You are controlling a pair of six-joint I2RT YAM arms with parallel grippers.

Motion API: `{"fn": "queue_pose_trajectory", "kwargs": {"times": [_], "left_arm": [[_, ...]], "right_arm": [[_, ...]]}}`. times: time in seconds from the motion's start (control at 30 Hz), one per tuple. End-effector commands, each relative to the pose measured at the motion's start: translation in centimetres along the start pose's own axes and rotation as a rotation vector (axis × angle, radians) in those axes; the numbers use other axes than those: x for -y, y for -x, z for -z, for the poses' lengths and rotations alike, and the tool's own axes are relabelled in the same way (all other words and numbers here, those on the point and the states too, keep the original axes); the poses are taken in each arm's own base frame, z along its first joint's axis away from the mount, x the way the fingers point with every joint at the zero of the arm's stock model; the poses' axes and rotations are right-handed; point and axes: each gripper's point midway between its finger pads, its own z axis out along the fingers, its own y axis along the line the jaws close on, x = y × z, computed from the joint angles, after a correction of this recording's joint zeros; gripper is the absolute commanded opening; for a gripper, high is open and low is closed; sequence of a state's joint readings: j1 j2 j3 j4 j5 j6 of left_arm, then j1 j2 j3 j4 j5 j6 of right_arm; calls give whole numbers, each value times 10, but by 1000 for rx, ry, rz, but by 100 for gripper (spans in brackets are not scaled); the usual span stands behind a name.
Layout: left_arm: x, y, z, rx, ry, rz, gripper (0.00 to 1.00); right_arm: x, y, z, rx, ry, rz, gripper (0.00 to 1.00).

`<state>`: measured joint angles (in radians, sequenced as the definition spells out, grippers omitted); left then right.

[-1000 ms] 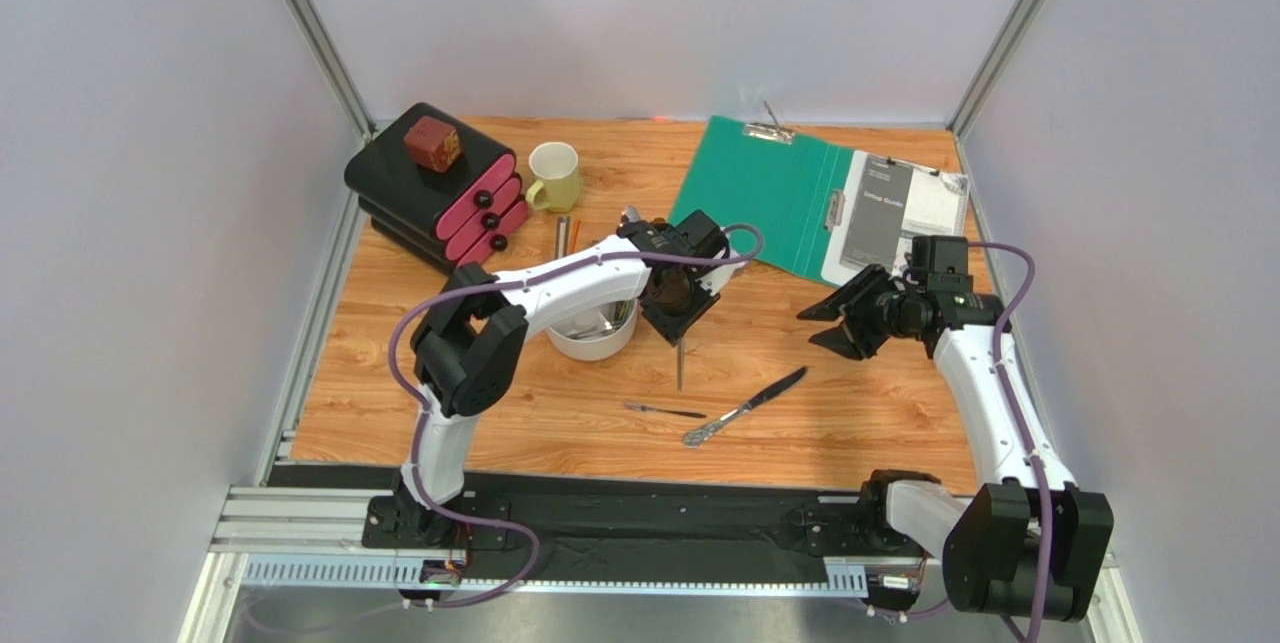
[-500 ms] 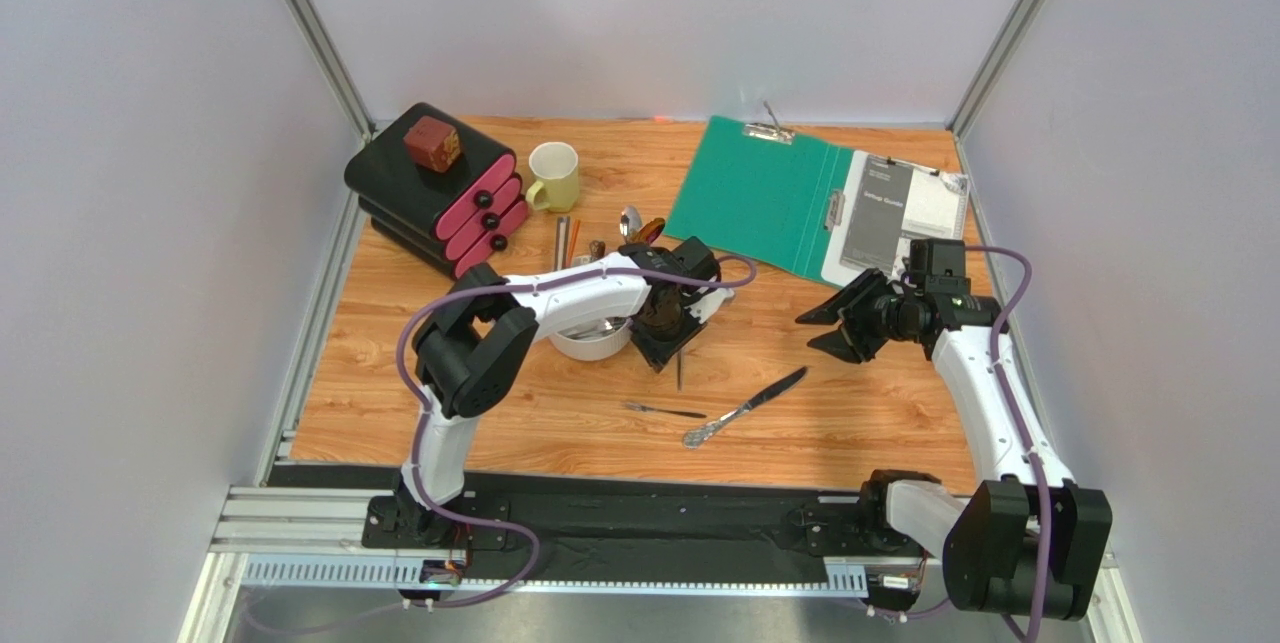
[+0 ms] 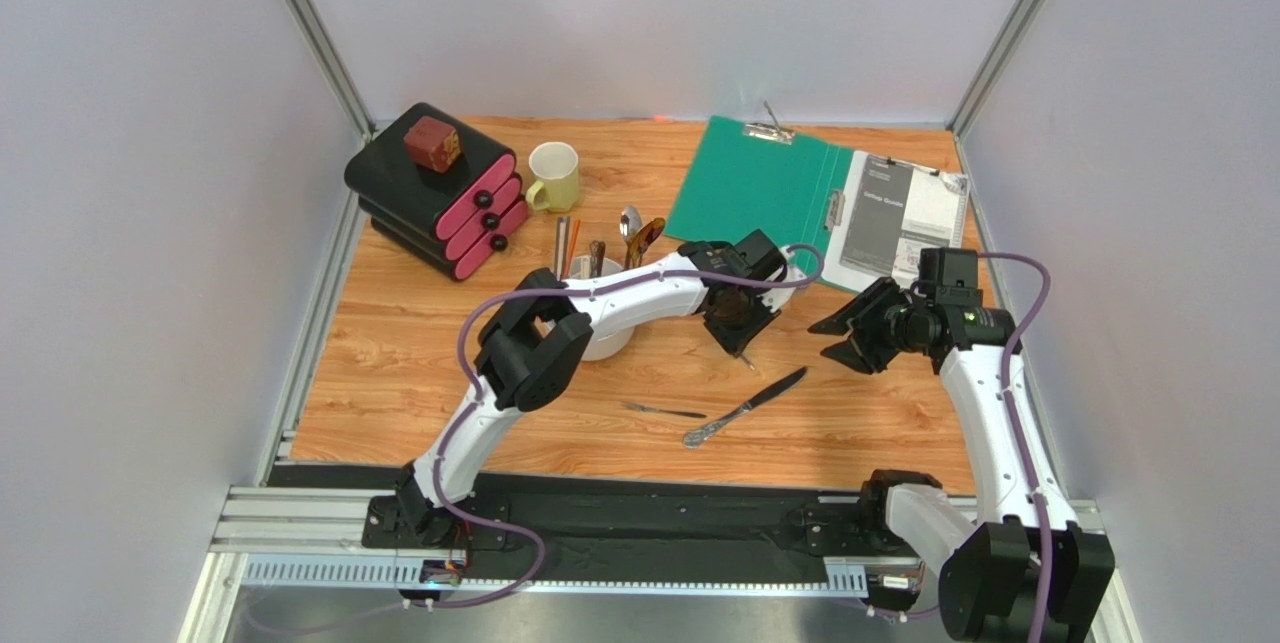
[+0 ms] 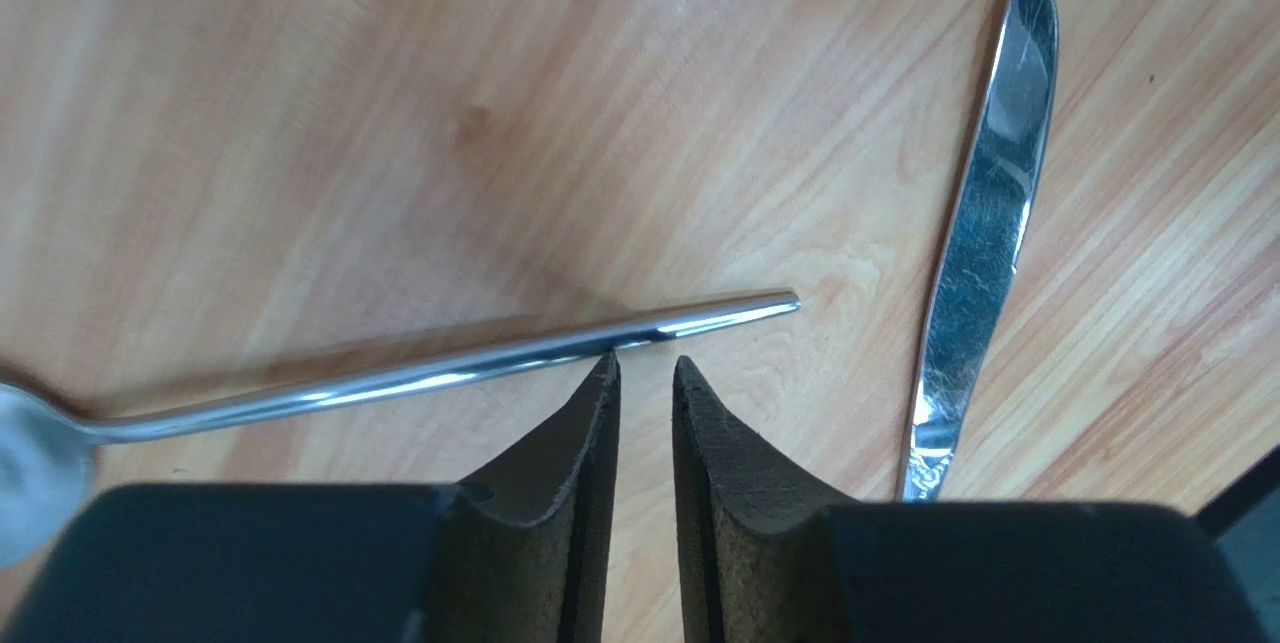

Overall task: Sort the eating utensils into containers
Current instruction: Pick up the spoon from the center of the board.

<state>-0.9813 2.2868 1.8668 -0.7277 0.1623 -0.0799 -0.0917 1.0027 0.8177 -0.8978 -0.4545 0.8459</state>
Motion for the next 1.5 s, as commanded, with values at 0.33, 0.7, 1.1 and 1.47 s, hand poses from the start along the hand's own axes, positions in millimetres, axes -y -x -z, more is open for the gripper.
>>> {"fn": "queue_pose_trajectory", "kwargs": {"times": [0.33, 0.7, 1.1, 1.47], "left_arm": [[-77, 28, 128, 284, 139, -128, 31], [-51, 25, 77, 190, 14, -146, 18], [-42, -22, 14, 6, -12, -98, 13], [-36, 15, -27, 10, -26, -49, 13]], "right_arm": [[5, -3, 7, 14, -9, 8, 44], [5, -5, 6, 3, 0, 2, 44], [10, -12, 3, -25, 6, -2, 44], [7, -20, 8, -37, 42, 2, 44]]}}
